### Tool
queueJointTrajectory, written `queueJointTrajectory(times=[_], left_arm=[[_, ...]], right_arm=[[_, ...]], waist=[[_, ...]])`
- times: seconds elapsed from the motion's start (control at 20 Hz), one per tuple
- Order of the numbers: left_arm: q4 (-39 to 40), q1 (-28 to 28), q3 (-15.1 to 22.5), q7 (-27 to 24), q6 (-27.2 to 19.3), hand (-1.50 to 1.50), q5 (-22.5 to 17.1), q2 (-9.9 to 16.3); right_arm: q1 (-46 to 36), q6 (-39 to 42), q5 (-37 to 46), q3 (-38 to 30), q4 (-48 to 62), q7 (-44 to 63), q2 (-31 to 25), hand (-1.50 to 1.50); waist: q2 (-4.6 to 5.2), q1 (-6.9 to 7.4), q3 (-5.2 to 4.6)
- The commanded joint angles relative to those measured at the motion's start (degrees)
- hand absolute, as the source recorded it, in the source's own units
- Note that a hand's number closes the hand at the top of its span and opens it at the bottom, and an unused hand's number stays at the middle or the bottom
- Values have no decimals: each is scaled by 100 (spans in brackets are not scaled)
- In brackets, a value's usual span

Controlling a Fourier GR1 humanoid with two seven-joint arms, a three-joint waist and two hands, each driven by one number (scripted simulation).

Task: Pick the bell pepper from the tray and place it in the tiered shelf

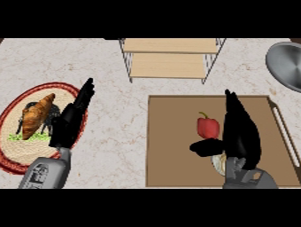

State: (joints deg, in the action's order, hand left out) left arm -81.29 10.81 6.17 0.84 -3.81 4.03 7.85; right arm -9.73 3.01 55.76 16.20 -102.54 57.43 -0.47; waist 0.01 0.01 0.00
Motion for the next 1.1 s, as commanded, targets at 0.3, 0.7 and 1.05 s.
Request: queueJointTrajectory(times=[0.3, 0.7, 1.05], left_arm=[[-122, 36, -209, 167, 143, 0, 173, -110], [-143, -3, -328, 135, 310, 0, 229, -188], [-392, -197, -366, 234, 417, 0, 240, -126]], right_arm=[[-76, -347, -170, -368, 834, -549, 41, -150], [-228, -220, -294, -46, 779, -132, 46, -150], [176, 96, 241, 392, 561, -345, -60, 150]], waist=[[-1, -1, 0], [-2, 3, -1], [-6, 2, -1]])
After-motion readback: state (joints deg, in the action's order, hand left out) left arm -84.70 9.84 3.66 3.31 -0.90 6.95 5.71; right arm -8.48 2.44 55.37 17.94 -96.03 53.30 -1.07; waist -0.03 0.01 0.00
